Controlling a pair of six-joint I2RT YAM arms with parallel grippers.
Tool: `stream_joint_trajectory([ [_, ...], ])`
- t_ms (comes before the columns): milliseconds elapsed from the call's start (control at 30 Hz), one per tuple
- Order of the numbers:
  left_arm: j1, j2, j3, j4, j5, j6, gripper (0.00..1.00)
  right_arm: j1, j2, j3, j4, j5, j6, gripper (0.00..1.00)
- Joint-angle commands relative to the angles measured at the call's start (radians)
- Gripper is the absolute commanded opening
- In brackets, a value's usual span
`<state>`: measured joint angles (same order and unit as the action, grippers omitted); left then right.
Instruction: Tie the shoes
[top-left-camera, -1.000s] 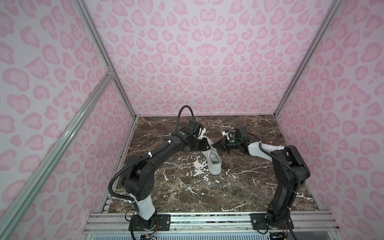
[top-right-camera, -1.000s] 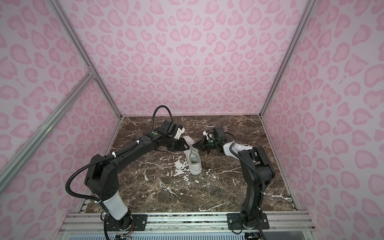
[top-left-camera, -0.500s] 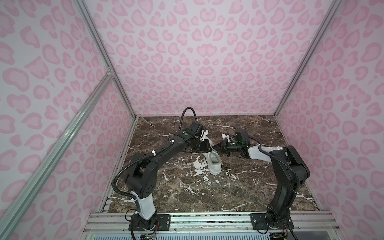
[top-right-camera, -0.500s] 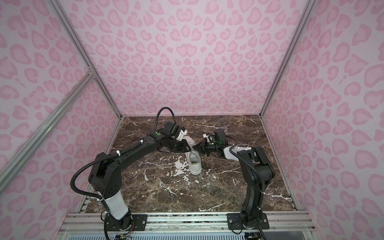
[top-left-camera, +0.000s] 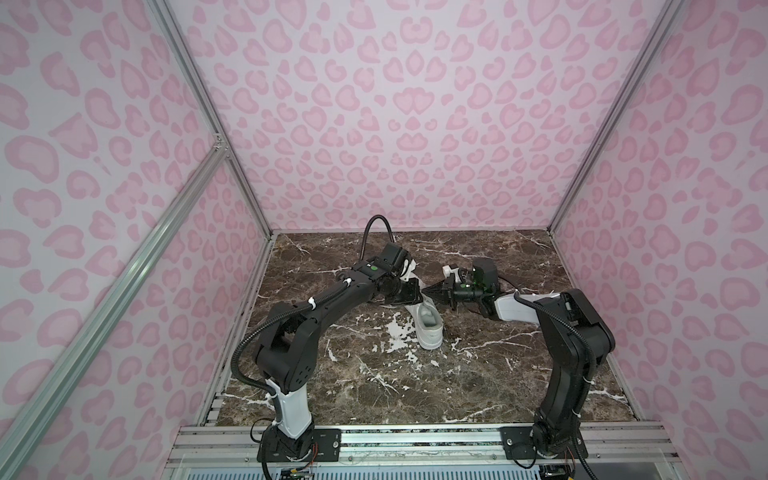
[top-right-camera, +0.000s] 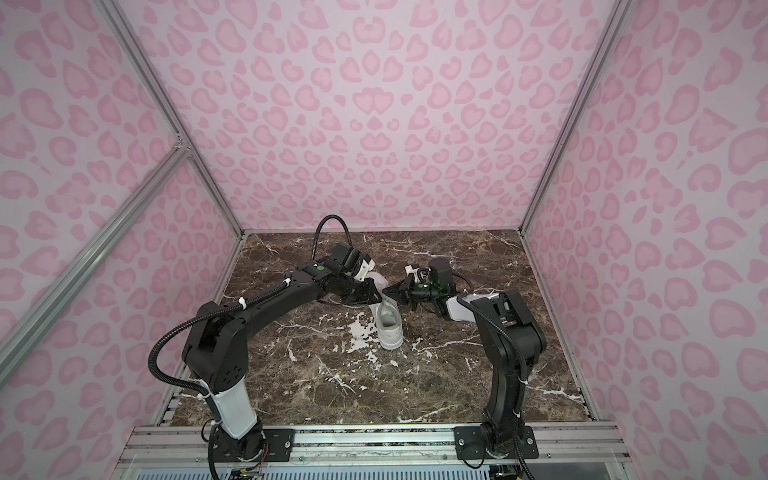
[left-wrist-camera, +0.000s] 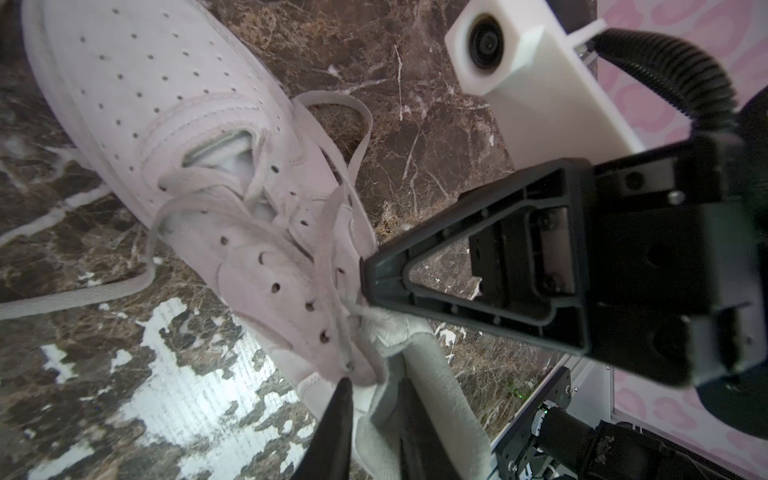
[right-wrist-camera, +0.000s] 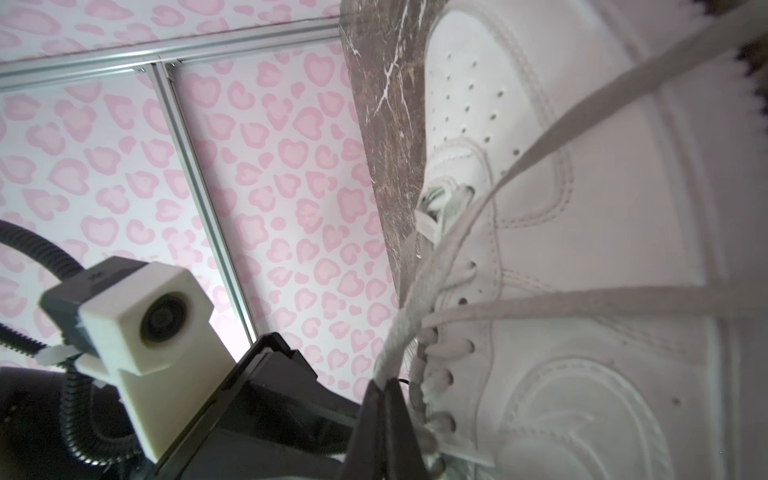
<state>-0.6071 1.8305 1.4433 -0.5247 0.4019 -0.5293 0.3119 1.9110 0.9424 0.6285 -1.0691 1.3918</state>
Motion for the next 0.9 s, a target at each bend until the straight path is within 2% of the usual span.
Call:
stream_joint_trajectory([
  [0, 0.0, -0.013, 0.015, 0.011, -0.003, -0.003, 0.23, -0.018, 0.022, 0.009, 0.148, 0.004, 0.088, 0.01],
  [267, 0.003, -0.025, 0.002, 0.026, 0.001, -0.008, 0.23, -0.062, 0.0, -0.005, 0.142, 0.014, 0.088, 0.01],
  [467, 0.002, -0.03, -0.004, 0.028, 0.001, -0.012, 0.23, -0.08, 0.002, -0.049, 0.215, 0.029, 0.132, 0.0],
  [533, 0.002, -0.033, -0.006, 0.029, 0.0, -0.012, 0.23, -0.086, -0.035, -0.047, 0.029, 0.054, 0.009, 0.0],
  [667, 0.003, -0.039, -0.01, 0.027, -0.003, -0.009, 0.24, -0.096, -0.098, 0.079, -0.683, 0.212, -0.445, 0.03],
  [700, 0.003, -0.039, -0.01, 0.028, -0.003, -0.009, 0.24, -0.097, -0.095, 0.112, -0.816, 0.263, -0.518, 0.03],
  [867, 0.003, -0.043, -0.018, 0.032, -0.003, -0.008, 0.24, -0.102, -0.072, 0.168, -1.086, 0.443, -0.684, 0.03],
])
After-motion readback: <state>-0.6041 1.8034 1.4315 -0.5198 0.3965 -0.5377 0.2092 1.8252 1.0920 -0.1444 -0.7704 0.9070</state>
